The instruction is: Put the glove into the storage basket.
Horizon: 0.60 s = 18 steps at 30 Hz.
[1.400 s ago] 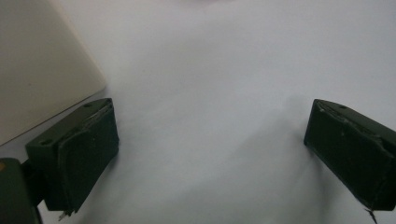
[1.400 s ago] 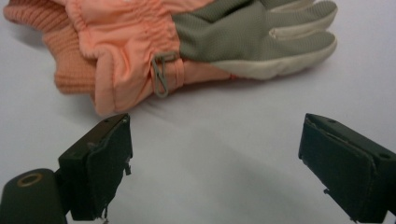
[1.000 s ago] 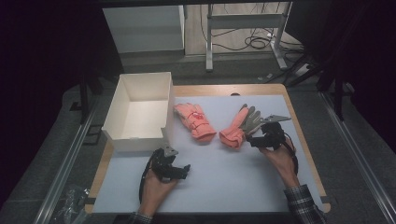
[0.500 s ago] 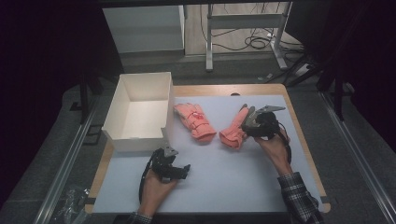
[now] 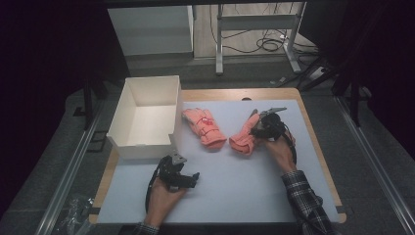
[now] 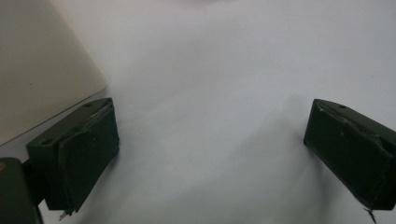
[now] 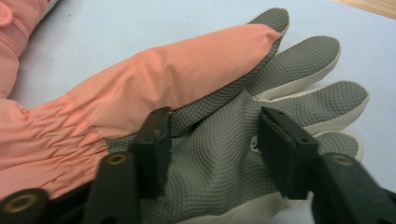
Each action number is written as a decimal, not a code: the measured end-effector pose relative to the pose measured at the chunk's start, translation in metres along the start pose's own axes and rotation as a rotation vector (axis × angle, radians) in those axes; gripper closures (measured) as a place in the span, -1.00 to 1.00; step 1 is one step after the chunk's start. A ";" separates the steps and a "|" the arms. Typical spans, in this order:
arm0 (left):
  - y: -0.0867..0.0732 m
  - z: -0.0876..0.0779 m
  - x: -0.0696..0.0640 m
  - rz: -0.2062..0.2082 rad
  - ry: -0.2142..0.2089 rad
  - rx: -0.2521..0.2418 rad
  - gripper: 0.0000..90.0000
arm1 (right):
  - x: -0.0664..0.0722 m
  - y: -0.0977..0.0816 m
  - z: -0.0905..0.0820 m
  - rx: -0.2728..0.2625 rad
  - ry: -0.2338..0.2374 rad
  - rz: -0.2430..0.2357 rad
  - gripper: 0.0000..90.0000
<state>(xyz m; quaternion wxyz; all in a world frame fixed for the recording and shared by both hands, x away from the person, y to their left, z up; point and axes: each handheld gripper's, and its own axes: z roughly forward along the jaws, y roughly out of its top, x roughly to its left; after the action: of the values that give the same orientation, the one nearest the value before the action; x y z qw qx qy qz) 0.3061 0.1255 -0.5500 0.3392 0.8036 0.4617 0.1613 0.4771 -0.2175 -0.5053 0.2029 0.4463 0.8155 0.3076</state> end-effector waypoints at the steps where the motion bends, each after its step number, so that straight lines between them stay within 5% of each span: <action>1: 0.000 0.000 0.000 0.000 0.000 0.000 -0.93 | 0.001 0.000 0.000 0.004 -0.005 -0.005 0.13; 2: 0.000 0.000 0.000 0.000 0.000 0.000 -0.93 | 0.001 0.000 0.000 0.004 -0.005 -0.005 0.13; 4: 0.000 0.000 0.000 0.000 -0.001 0.001 -0.94 | 0.000 -0.001 -0.002 0.010 -0.014 -0.015 0.50; 8: 0.000 0.000 0.000 0.000 -0.003 0.002 -0.94 | 0.002 -0.001 -0.004 0.006 -0.021 -0.027 0.75; 18: 0.000 0.000 0.000 0.000 -0.003 0.002 -0.94 | 0.000 -0.001 -0.016 -0.039 0.026 -0.001 0.93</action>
<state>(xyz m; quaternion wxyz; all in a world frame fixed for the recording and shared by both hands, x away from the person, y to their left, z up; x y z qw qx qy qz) 0.3063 0.1254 -0.5501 0.3389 0.8043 0.4613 0.1597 0.4673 -0.2229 -0.4944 0.2009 0.4380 0.8121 0.3291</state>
